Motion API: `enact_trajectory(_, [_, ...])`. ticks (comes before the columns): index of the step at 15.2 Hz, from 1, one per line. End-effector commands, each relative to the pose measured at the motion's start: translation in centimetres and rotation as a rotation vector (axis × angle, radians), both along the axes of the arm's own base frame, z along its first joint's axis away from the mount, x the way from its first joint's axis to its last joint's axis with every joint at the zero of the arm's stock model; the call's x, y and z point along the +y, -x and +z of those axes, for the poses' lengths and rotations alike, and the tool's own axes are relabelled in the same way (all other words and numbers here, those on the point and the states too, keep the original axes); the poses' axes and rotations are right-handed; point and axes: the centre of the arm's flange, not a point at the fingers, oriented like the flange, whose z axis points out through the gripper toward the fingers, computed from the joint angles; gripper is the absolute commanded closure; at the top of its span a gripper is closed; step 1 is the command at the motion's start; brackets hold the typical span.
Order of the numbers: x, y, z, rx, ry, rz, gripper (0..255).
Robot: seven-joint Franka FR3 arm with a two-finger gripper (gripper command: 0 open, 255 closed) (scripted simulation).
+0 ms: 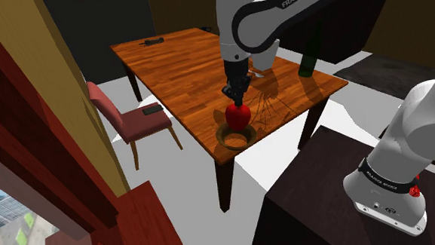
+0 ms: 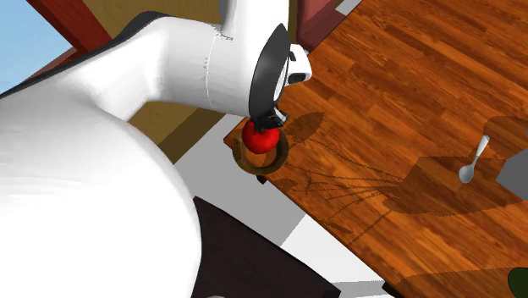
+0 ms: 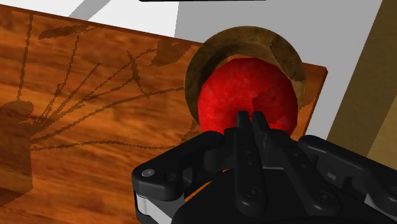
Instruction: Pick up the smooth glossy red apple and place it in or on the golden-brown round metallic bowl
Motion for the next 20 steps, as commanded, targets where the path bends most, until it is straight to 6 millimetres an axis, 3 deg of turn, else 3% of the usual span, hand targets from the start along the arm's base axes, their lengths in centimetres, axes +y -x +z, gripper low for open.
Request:
enact_trajectory(1, [0.0,0.0,-1.1,-0.001,0.0,0.0,255])
enact_trajectory(5, [0.0,0.0,-3.3,-0.001,0.0,0.0,255])
enact_trajectory(13, [0.0,0.0,-3.3,-0.001,0.0,0.0,255])
enact_trajectory(14, [0.0,0.0,-3.3,-0.001,0.0,0.0,0])
enact_trajectory(19, [0.0,0.0,-3.3,-0.001,0.0,0.0,0])
enact_trajectory(20, [0.1,-0.1,-2.0,-0.001,0.0,0.0,0])
